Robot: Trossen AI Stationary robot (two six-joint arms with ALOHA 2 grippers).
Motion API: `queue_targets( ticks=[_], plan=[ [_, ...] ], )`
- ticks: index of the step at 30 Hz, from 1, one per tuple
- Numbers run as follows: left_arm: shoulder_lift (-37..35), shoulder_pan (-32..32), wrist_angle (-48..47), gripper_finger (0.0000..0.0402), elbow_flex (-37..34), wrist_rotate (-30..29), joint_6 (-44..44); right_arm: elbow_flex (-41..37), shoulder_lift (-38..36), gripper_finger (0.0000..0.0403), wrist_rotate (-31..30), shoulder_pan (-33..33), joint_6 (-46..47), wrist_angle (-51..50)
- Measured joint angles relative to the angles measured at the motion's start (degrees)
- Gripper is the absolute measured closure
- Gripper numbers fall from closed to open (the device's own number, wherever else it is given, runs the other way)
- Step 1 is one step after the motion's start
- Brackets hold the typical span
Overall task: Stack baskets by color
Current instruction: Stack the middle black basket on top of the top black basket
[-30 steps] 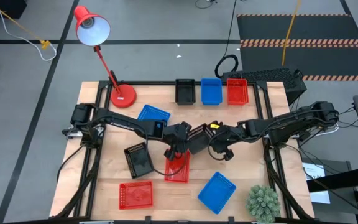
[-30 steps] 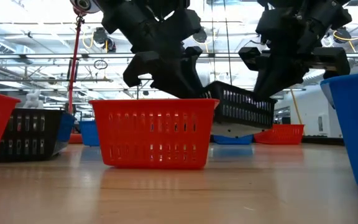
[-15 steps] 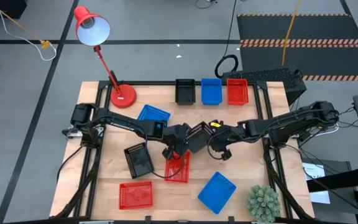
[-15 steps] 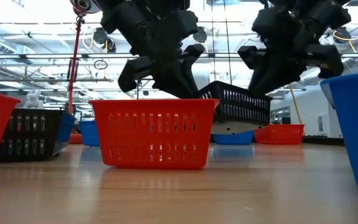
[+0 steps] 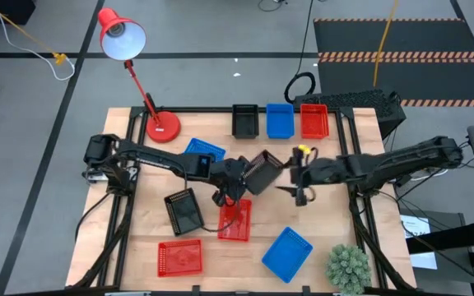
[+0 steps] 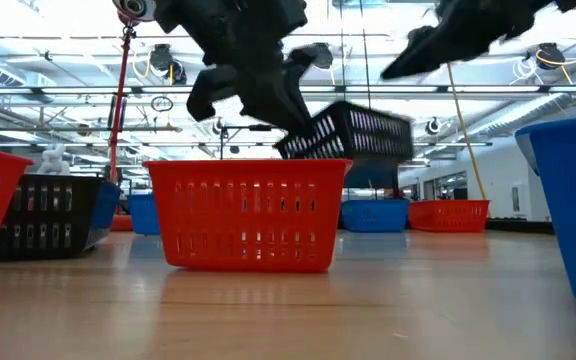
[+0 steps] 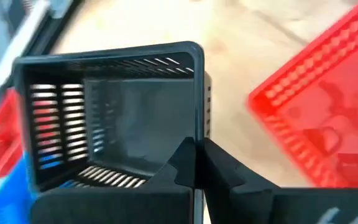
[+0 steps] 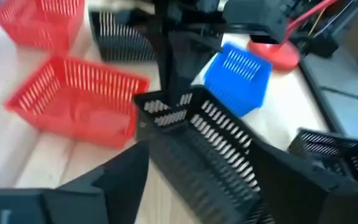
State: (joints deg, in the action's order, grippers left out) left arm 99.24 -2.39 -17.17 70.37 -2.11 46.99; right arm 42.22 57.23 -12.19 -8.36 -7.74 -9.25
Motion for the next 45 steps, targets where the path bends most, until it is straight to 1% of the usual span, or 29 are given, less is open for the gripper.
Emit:
queue_targets(
  ticks=[4, 8, 10, 15, 20, 22, 26, 30, 34, 39, 45],
  plan=[
    [-4.38, 0.93, -2.03, 0.0394, 0.00, -3.54, -1.14, 0.02, -6.66, 0.0114, -0.22, 0.03, 3.61, -0.37],
    [-8.28, 1.82, -2.30, 0.0393, 0.04, -6.88, -2.87, 0.04, -11.63, 0.0117, -0.26, 0.02, 8.38, -3.75],
    [-9.22, 2.15, -2.18, 0.0392, 0.04, -8.34, -3.58, 0.04, -13.36, 0.0121, -0.24, 0.00, 9.00, -5.36],
    [-9.98, 3.02, -2.27, 0.0394, 0.58, -13.89, -3.80, 0.02, -15.13, 0.0126, -0.26, 0.02, 9.25, -10.97],
    [-9.94, 4.63, -2.27, 0.0394, 4.91, -14.49, -4.25, 0.00, -15.12, 0.0127, -0.26, 0.02, 10.09, -14.56],
    [-9.17, 5.36, -2.39, 0.0394, 7.82, -14.88, -4.08, 0.00, -15.12, 0.0127, -0.29, 0.02, 10.03, -14.67],
    [-6.40, 7.59, -3.67, 0.0394, 14.49, -17.55, -4.18, 0.00, -15.13, 0.0127, -1.60, 0.03, 9.67, -15.20],
    [-2.60, 9.82, -5.84, 0.0393, 20.70, -20.11, -7.79, 0.00, -15.12, 0.0127, -1.62, 0.07, 9.85, -16.59],
    [1.63, 11.25, -8.34, 0.0394, 25.53, -21.16, -12.14, -0.02, -15.12, 0.0127, -1.60, 0.07, 10.02, -17.54],
    [6.29, 12.56, -11.12, 0.0394, 29.59, -21.30, -15.46, -0.02, -15.12, 0.0127, -1.60, 0.07, 10.04, -18.87],
    [10.03, 15.37, -13.54, 0.0391, 30.36, -20.44, -18.97, -0.02, -15.13, 0.0127, -1.64, 0.07, 10.04, -20.01]
  ],
)
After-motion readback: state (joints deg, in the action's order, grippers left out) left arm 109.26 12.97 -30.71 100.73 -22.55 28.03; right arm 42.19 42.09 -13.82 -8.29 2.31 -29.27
